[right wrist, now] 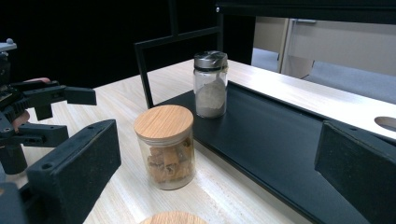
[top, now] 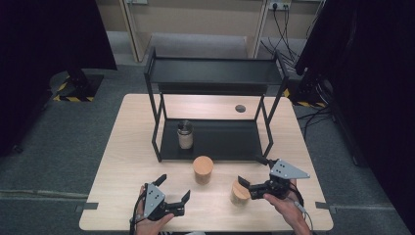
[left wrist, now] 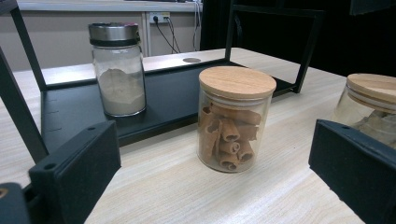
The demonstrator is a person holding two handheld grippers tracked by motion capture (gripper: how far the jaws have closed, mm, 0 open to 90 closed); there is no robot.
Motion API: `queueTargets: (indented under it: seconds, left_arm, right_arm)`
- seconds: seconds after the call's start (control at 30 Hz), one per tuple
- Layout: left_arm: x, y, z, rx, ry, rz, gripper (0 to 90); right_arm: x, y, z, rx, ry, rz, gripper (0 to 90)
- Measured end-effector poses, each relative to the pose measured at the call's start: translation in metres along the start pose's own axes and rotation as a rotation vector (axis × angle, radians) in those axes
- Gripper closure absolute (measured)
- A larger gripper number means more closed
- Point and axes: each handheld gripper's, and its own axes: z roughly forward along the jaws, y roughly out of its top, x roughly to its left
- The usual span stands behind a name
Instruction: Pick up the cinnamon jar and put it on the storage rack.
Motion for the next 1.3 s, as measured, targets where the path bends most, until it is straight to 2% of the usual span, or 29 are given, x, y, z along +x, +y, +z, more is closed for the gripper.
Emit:
queueTargets:
  seconds: [0.57, 0.93, 1.3]
  left_arm:
    - [0.002, 0.0, -0.001, -0.008, 0.002, -0.004, 1.1]
    - [0.002, -0.001, -0.001, -0.008, 0.003, -0.005, 1.1]
    - [0.003, -0.001, -0.002, -0.014, 0.004, -0.006, 1.1]
  right_arm:
    - [-0.012, 0.04, 0.04, 0.1, 0.081, -0.123, 0.9]
    - [-0.02, 0.056, 0.059, 0.134, 0.131, -0.175, 1.5]
    - [-0.021, 0.067, 0.081, 0.172, 0.175, -0.225, 1.9]
